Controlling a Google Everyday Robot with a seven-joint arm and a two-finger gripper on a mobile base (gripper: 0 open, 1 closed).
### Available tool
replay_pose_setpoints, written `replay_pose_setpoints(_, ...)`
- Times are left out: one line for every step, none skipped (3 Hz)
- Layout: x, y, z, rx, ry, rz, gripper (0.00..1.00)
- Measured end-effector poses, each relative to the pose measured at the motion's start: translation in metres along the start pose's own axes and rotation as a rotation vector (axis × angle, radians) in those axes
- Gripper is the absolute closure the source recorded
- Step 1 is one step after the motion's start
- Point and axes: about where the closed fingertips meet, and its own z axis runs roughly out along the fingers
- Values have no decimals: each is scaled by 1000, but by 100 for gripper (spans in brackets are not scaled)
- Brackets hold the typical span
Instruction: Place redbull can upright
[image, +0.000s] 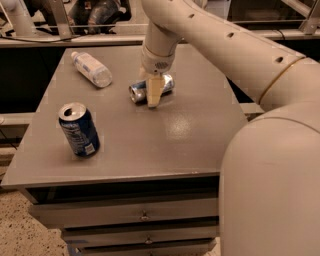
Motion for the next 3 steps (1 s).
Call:
replay_pose_setpoints(0,-1,-1,0,5,2,63)
replay_pose_setpoints(-5,-9,-21,10,13,11,87)
replay_pose_setpoints(-5,-12,-57,25,-50,73,100)
